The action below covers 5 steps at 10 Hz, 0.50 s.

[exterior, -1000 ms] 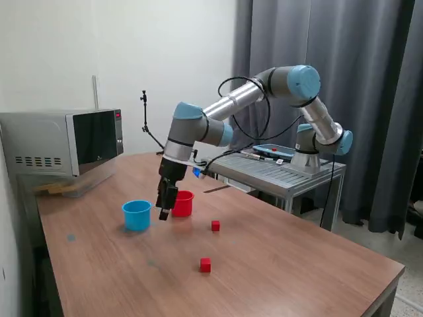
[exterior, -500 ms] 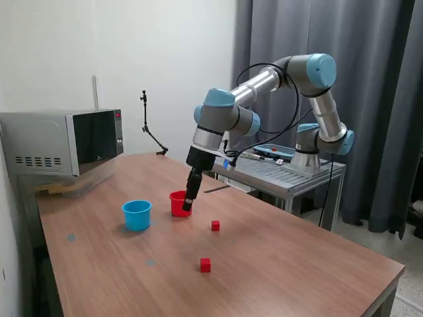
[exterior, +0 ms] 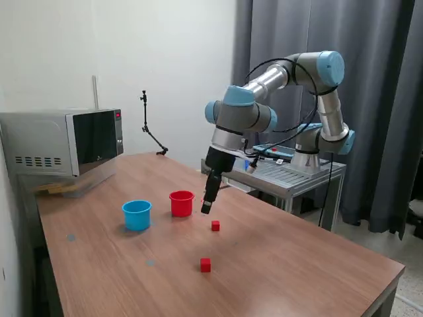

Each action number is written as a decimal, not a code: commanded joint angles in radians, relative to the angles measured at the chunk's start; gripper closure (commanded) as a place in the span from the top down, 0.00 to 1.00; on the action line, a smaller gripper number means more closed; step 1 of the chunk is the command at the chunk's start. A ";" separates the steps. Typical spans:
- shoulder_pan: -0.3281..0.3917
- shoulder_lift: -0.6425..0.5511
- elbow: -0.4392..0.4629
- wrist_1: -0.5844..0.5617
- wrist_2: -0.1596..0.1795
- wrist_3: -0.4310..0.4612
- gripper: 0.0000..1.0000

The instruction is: Place red objects in the red bin, and blue objects in the blue bin.

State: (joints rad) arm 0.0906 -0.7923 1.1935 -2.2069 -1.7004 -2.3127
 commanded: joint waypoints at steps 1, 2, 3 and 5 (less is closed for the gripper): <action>0.059 0.013 0.004 0.012 0.086 -0.052 1.00; 0.079 0.015 0.020 0.013 0.093 -0.060 1.00; 0.083 0.016 0.034 0.015 0.093 -0.060 1.00; 0.083 0.071 0.032 0.015 0.096 -0.059 1.00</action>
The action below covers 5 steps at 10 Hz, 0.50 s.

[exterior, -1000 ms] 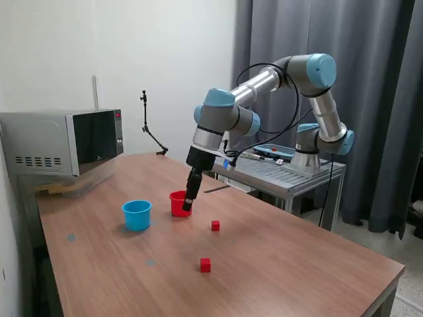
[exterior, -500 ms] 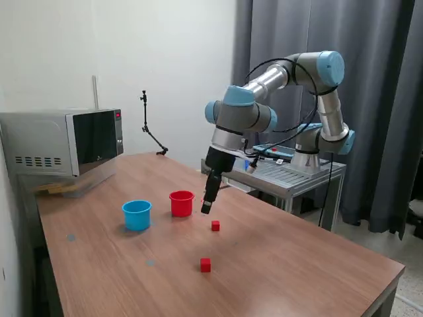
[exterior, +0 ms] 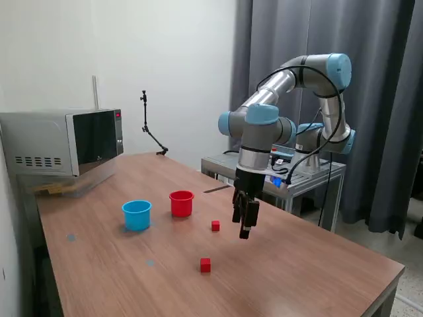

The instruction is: Place red objects in the red bin, and blue objects in the blue bin.

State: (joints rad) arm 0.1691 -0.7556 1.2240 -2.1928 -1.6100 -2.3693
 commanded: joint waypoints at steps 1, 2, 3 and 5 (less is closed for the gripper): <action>0.003 0.057 0.000 -0.001 0.005 -0.002 1.00; -0.002 0.065 0.000 -0.002 0.005 -0.010 1.00; -0.013 0.070 -0.004 -0.007 0.005 -0.024 1.00; -0.040 0.099 -0.032 -0.005 0.011 -0.124 1.00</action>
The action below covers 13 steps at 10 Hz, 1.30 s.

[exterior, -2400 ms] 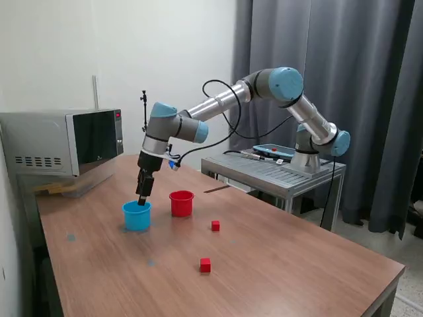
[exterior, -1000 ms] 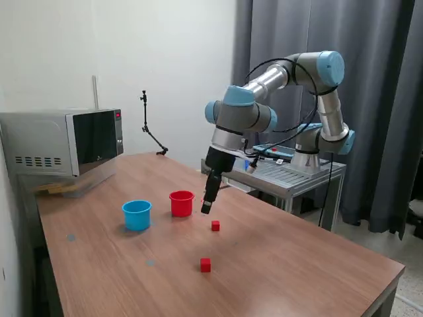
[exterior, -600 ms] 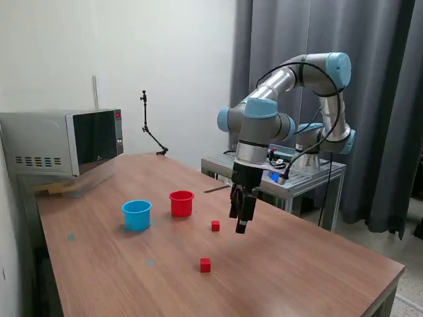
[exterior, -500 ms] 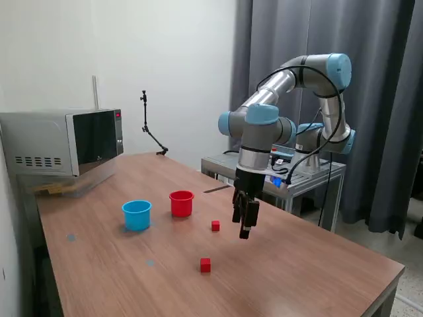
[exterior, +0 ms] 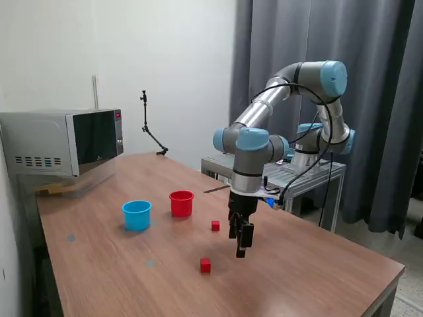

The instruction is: Place red objects in the red bin, and blue objects in the blue bin.

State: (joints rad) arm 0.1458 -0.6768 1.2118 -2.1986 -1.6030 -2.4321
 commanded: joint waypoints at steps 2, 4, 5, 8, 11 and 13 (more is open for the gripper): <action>-0.041 0.028 -0.032 0.008 0.082 -0.177 1.00; -0.058 0.031 -0.067 0.008 0.084 -0.209 1.00; -0.058 0.034 -0.077 0.008 0.084 -0.209 1.00; -0.058 0.084 -0.168 0.010 0.081 -0.200 1.00; -0.049 0.109 -0.213 0.011 0.081 -0.163 1.00; -0.049 0.129 -0.216 0.011 0.081 -0.162 1.00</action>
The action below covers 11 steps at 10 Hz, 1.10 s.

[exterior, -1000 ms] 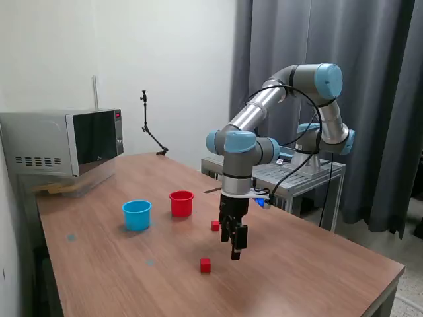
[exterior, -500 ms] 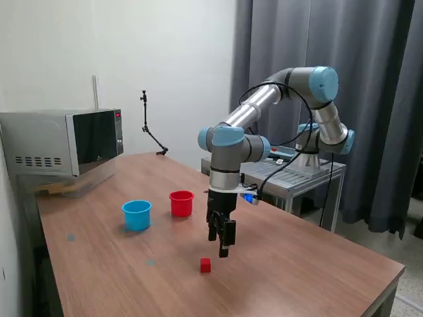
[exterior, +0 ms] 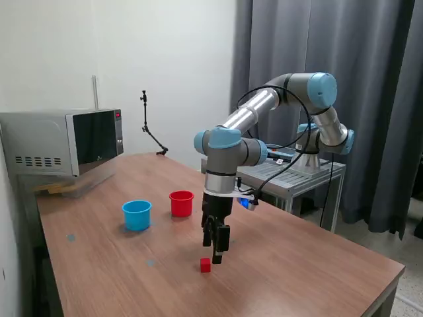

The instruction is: Place red objects in the red bin, and blue objects in the blue bin.

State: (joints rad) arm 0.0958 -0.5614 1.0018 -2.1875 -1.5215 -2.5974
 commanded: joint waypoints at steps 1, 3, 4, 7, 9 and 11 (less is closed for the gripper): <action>-0.001 0.024 -0.011 0.000 0.000 0.003 1.00; 0.001 0.029 -0.012 0.000 0.001 0.003 1.00; 0.001 0.031 -0.011 0.000 0.001 0.002 1.00; -0.001 0.037 -0.003 0.000 0.001 -0.010 1.00; -0.001 0.038 -0.002 0.000 0.003 -0.027 1.00; -0.001 0.038 -0.002 0.000 0.003 -0.035 1.00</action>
State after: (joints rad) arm 0.0954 -0.5238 0.9997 -2.1874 -1.5188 -2.6249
